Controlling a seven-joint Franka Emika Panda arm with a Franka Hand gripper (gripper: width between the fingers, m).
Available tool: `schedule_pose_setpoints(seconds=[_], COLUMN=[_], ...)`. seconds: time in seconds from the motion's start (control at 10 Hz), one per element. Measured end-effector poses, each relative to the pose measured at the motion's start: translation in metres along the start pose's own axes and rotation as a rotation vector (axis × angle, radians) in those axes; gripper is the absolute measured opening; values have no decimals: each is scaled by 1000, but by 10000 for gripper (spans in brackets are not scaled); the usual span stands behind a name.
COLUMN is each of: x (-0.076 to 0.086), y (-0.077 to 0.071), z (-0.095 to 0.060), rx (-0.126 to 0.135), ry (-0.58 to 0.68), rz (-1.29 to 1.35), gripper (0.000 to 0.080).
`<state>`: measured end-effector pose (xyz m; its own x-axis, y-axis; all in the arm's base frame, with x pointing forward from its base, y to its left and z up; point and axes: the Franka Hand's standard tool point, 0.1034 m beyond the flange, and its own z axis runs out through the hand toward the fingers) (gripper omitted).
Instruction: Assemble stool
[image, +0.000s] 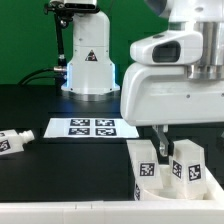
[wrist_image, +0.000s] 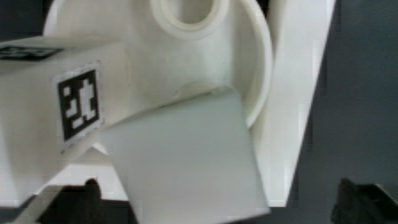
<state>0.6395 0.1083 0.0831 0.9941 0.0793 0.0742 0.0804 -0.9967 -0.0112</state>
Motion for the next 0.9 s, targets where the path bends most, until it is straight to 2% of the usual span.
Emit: schedule_pose_setpoints(seconds=[0.3, 0.4, 0.5, 0.6, 0.9], x=[1, 1, 1, 1, 1], y=[1, 2, 2, 2, 3], z=[4, 4, 4, 4, 4], rx=[-3, -3, -4, -2, 1], ry=[11, 11, 11, 11, 11], rz=[28, 55, 54, 75, 423], gripper=[649, 536, 536, 339, 337])
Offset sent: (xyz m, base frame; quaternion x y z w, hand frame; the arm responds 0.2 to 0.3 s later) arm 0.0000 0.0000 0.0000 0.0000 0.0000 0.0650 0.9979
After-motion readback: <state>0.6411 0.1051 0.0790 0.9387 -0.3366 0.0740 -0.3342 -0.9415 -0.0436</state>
